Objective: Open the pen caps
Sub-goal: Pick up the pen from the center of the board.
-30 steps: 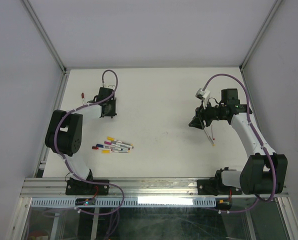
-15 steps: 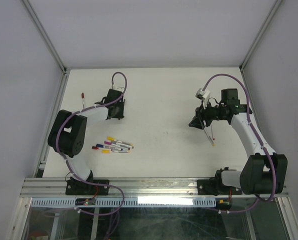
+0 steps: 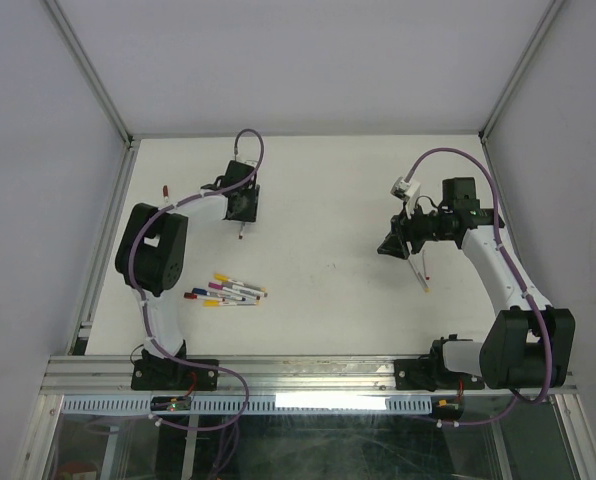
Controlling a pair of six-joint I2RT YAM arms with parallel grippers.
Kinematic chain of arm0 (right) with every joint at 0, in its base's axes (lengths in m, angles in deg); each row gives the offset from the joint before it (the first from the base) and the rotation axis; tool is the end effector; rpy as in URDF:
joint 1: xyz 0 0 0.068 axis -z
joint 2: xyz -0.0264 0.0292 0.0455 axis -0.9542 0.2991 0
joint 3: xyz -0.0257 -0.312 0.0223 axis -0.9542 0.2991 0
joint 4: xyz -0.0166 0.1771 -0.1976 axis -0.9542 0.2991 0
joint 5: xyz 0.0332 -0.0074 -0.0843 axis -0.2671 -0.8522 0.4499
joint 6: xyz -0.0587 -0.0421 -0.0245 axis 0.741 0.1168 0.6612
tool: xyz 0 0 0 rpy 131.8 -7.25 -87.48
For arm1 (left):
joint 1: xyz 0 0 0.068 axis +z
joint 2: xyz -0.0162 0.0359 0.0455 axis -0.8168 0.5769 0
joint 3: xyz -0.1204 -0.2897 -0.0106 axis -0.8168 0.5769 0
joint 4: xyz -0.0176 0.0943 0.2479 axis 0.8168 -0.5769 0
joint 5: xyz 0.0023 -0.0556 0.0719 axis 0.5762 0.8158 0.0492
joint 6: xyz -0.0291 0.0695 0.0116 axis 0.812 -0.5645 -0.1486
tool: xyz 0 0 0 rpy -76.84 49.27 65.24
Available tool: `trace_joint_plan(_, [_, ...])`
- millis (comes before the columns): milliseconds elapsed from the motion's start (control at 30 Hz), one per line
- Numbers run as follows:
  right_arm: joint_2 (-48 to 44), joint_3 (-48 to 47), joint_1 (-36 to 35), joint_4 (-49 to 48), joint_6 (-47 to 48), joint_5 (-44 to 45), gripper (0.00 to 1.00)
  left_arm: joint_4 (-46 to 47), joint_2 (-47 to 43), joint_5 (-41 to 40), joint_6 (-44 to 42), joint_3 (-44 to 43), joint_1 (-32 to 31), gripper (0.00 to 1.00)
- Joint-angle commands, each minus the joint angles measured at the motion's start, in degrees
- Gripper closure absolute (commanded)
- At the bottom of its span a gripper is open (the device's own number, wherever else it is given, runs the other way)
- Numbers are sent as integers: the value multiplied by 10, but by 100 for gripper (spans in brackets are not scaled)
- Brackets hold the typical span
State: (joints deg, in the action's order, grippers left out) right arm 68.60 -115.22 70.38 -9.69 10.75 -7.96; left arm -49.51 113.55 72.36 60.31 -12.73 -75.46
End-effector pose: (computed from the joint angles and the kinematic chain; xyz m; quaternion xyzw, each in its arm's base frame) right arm 0.2404 0.0590 0.2891 -0.4021 0.7853 0.3195 0.3457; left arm 0.4129 -0.1451 0.1699 0.0885 0.9532 0.0060 0.2890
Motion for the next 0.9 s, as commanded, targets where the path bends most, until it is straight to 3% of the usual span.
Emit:
trace_joint_plan(0, [-10,-5,3,-5,10,-12,49,-31,16,-17,-17,-17,-4,69])
trace_joint_plan(133, [-5,-3,3,-9,0,-42,49,-31,8,-4,-12,-14,-4,87])
trace_joint_plan(267, [7,15,-10,-69,-82,-115,49,-21,-12,21,0,-13,-9,100])
trace_joint_plan(500, [-3,144,-17,-405,-342,-176,49,53,-58,103,52,35,-48,100])
trace_joint_plan(867, [65,261,-53,-736,-539,-104,39,258,-105,166,194,178,-123,100])
